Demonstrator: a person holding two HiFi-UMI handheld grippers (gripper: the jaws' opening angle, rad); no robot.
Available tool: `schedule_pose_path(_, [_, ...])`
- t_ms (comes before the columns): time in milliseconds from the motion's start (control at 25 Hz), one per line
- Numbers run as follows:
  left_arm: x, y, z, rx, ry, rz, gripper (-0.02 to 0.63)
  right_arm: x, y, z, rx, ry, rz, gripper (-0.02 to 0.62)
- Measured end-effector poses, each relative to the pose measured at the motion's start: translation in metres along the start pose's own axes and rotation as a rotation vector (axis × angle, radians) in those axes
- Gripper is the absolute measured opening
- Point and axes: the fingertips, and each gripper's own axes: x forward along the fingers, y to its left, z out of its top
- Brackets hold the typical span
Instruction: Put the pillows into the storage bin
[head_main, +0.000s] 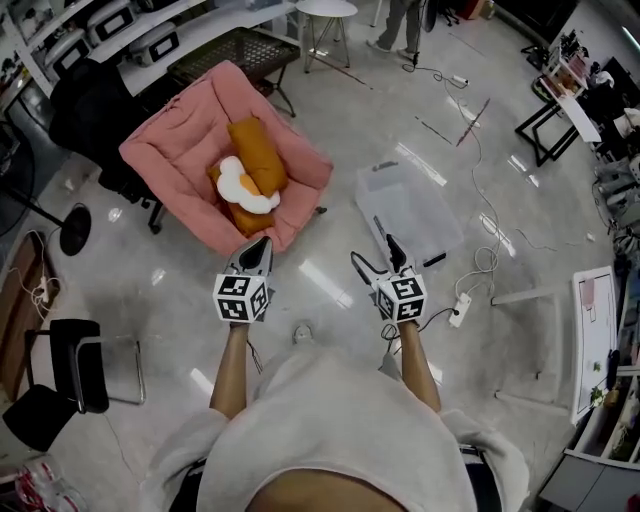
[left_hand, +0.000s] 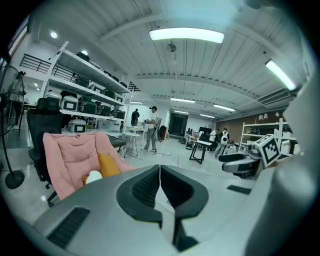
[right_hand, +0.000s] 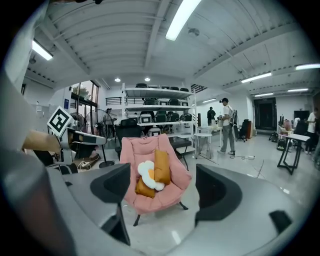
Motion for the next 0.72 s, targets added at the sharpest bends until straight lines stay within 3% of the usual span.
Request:
schedule_pose_path(320, [0.064, 0.043, 0.027, 0.009, 0.004, -0.038, 0.012, 0.064, -0.027, 0.023, 0.008, -0.005, -0.039, 0.393])
schedule_pose_path(720, [0.120, 0.063, 0.030, 0.005, 0.042, -0.056, 0.012, 0.105, -0.060, 0.013, 0.040, 0.036, -0.058, 0.393])
